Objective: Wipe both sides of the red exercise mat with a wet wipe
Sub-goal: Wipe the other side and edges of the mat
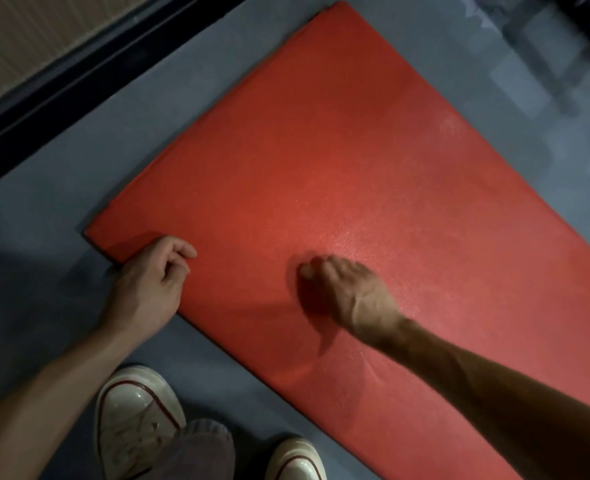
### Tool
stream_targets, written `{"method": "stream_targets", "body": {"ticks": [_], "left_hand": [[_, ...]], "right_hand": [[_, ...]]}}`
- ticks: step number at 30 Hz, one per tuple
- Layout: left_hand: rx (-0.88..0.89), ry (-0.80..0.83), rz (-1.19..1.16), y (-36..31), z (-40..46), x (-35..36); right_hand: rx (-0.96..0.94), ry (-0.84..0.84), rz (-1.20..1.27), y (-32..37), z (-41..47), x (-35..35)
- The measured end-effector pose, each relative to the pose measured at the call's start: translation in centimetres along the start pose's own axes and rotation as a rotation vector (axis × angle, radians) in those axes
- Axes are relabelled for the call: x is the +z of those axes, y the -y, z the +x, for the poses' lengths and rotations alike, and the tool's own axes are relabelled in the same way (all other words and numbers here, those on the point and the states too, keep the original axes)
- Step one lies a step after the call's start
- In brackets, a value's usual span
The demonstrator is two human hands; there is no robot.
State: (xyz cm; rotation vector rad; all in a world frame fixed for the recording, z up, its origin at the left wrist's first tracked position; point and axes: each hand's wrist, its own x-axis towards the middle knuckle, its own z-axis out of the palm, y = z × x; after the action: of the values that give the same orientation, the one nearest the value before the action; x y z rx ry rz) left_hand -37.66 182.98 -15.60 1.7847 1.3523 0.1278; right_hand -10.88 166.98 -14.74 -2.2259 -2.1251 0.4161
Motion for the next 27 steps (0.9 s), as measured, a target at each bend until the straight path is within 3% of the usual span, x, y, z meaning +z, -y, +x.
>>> {"method": "stream_targets", "body": {"ticks": [2,4,8,10,14,20,22,26,27], "left_hand": [[0.004,-0.005,0.01,0.1,0.0,0.0],[0.015,-0.011,0.011,0.2,0.0,0.1],[0.011,-0.011,0.002,0.4,0.0,0.2],[0.031,-0.018,0.0,0.5,0.1,0.3],[0.016,-0.013,0.005,0.5,0.0,0.3],[-0.005,-0.001,0.004,0.3,0.0,0.1],[0.001,-0.004,0.004,0.2,-0.1,0.1],[0.022,-0.019,0.008,0.0,0.0,0.1],[0.022,-0.02,0.01,0.0,0.0,0.1]], "right_hand": [[-0.069,0.02,-0.022,1.0,-1.0,0.4],[0.002,-0.015,-0.069,-1.1,0.0,0.1],[0.501,-0.038,-0.148,-10.2,3.6,-2.6],[0.625,-0.067,-0.099,-12.6,4.1,-3.8],[0.544,0.022,-0.026,-8.5,3.2,-2.4],[0.025,0.062,0.042,-0.5,-1.8,0.0],[0.13,0.035,0.01,-3.3,-1.0,-0.8],[0.555,-0.11,-0.142,-12.1,2.0,-3.8],[0.575,-0.143,-0.164,-12.8,2.5,-4.0]]}}
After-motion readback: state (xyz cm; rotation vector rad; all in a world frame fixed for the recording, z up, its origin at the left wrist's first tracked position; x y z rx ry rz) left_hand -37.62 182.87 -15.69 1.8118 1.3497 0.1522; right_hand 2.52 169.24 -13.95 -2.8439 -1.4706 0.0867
